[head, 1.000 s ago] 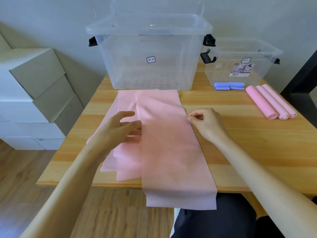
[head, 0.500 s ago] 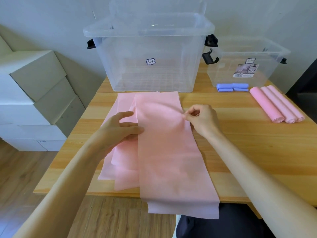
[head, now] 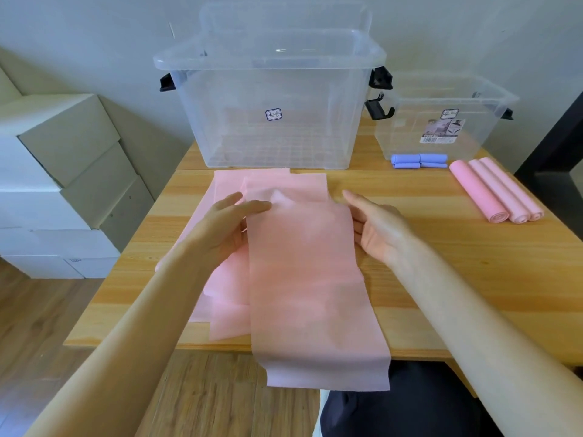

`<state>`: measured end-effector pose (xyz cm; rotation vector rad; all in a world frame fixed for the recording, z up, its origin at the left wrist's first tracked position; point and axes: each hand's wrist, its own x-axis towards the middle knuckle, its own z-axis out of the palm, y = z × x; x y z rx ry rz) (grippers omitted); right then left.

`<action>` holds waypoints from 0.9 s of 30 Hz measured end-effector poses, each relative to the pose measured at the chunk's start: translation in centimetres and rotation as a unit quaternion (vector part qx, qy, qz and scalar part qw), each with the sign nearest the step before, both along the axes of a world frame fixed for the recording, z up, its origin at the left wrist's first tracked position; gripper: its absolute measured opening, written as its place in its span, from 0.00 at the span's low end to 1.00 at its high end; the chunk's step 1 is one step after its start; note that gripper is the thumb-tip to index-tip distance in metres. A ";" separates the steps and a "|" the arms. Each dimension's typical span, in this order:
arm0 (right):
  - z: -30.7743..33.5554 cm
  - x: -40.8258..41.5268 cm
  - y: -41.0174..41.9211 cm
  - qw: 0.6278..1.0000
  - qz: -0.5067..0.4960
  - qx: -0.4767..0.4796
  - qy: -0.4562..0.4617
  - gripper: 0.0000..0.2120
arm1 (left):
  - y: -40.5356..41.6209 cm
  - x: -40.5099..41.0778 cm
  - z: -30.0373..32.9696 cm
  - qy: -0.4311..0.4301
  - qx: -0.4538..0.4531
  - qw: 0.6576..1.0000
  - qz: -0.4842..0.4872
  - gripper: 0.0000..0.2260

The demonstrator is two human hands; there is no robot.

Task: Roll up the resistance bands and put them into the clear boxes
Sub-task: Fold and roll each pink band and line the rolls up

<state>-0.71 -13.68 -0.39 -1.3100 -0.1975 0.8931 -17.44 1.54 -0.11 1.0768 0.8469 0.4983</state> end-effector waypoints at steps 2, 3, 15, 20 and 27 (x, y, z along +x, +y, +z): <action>0.2 0.0 -0.2 0.999 0.013 0.005 0.048 0.06 | -0.2 -0.3 0.1 0.002 0.016 1.000 -0.007 0.32; 0.4 0.0 -0.3 0.998 0.029 -0.002 0.060 0.07 | -0.2 -0.5 0.2 0.003 0.023 0.999 -0.023 0.27; 0.4 -1.0 -1.3 0.999 0.004 0.027 0.019 0.08 | -1.3 -2.1 0.6 -0.024 0.134 0.988 -0.071 0.07; 1.0 -2.0 -2.7 0.989 0.004 0.052 0.142 0.12 | -3.1 -3.5 1.4 -0.057 0.181 0.978 -0.088 0.07; 2.3 -3.8 -6.2 0.994 0.061 -0.027 -0.082 0.15 | -6.0 -6.0 2.5 -0.039 0.238 0.968 -0.069 0.17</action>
